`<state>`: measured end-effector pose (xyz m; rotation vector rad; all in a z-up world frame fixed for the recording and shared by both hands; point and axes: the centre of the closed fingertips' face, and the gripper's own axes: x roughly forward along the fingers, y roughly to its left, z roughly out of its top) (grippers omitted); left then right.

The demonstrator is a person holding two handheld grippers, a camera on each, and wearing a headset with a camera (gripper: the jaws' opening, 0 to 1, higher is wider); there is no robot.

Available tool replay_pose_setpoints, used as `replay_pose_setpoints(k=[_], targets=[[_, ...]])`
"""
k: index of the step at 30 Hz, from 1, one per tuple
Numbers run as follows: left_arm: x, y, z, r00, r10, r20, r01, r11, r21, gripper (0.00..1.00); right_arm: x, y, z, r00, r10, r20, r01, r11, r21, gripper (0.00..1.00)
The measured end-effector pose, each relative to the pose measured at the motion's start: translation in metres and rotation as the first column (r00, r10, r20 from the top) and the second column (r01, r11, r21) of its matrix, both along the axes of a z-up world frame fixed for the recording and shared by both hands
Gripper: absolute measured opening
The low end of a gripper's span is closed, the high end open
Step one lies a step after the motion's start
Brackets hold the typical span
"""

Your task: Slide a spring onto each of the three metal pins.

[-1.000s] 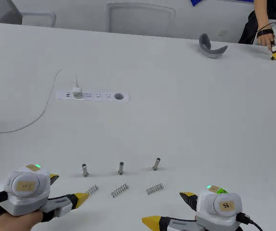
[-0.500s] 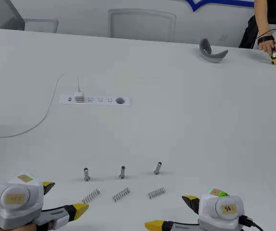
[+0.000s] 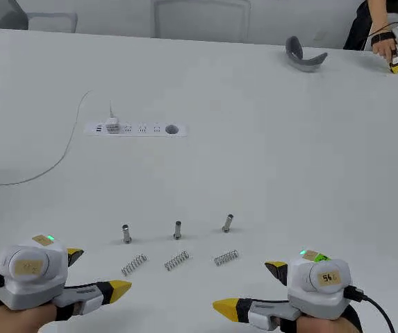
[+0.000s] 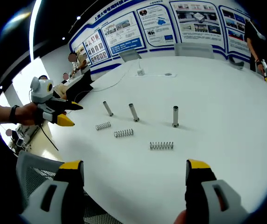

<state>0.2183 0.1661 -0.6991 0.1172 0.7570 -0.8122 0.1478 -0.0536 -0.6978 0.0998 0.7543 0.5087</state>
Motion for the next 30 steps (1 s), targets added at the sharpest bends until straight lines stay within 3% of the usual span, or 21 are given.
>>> replay_pose_setpoints(k=[5, 23, 30], targets=[[-0.001, -0.006, -0.006, 0.999, -0.041, -0.004, 0.041, 0.999, 0.033, 0.75, -0.002, 0.000, -0.001, 1.000, 0.003, -0.004, -0.003, 1.000, -0.003, 0.92], [-0.007, -0.028, -0.035, 0.991, -0.120, -0.056, 0.123, 0.990, 0.071, 0.72, -0.008, -0.006, -0.002, 1.000, -0.017, -0.014, 0.017, 1.000, 0.000, 0.92], [-0.003, -0.034, -0.046, 0.990, -0.125, -0.066, 0.130, 0.988, 0.080, 0.68, -0.010, -0.009, -0.002, 1.000, -0.024, -0.017, 0.024, 1.000, -0.001, 0.92]])
